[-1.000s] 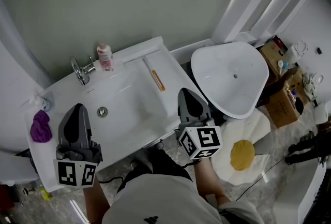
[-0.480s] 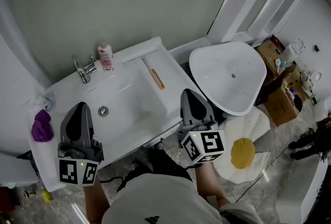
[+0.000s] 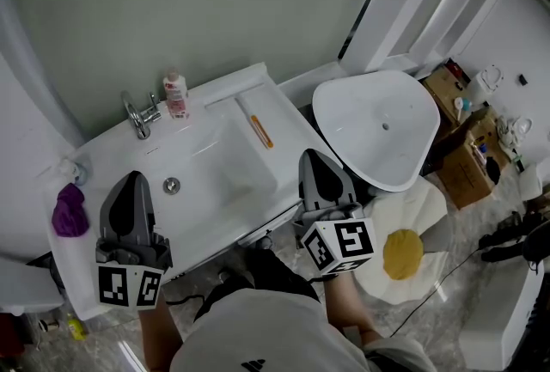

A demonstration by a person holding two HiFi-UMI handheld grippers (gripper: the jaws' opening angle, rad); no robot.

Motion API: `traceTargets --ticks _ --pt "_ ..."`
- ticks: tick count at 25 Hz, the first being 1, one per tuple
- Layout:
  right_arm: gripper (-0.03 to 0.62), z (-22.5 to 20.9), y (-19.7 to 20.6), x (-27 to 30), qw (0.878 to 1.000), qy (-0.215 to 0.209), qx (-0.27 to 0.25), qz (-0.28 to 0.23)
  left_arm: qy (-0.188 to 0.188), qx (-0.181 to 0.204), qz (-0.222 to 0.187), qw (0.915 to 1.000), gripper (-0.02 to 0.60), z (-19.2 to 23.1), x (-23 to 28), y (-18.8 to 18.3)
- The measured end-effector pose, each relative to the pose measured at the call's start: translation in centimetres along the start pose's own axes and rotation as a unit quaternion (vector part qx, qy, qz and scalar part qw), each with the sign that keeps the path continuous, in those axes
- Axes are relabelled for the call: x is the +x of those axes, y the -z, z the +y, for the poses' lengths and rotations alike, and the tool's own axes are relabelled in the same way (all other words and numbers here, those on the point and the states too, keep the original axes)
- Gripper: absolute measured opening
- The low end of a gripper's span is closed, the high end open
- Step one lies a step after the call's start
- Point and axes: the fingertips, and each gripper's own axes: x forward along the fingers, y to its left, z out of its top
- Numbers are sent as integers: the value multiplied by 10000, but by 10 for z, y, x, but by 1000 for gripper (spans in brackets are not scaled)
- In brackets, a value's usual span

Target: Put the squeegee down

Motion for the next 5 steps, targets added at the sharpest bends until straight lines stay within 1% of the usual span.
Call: traceTargets --ticks 5 --pt "2 3 2 0 10000 -3 43 17 -23 -35 12 10000 8 4 -3 3"
